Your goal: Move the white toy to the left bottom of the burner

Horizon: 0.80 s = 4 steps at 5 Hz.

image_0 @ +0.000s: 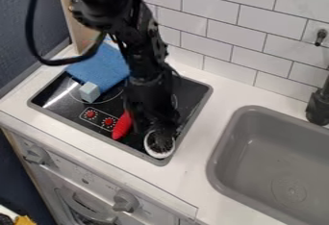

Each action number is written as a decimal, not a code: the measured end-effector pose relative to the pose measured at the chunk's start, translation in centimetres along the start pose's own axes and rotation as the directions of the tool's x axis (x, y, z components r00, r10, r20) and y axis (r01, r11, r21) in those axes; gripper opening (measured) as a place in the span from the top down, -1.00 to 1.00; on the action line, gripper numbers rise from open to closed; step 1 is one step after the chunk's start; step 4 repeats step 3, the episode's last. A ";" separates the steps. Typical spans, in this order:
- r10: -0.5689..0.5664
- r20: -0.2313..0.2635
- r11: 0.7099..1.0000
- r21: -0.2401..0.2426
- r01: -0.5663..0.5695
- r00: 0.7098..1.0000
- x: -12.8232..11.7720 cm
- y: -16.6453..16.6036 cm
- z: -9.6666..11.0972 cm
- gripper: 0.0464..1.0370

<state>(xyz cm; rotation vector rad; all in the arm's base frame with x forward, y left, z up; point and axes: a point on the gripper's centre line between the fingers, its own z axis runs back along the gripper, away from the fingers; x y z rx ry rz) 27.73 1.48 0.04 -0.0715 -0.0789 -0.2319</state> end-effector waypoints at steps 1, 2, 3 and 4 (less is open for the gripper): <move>0.000 0.005 1.000 0.000 0.000 1.000 0.0 -0.1 1.2 -0.96; -0.012 0.057 1.000 -0.006 0.012 0.998 0.6 -0.5 4.3 -0.95; -0.004 0.121 1.000 -0.028 0.008 0.993 0.5 -0.4 7.1 -0.94; -0.004 0.121 1.000 -0.028 0.008 0.993 0.5 -0.4 7.1 -0.94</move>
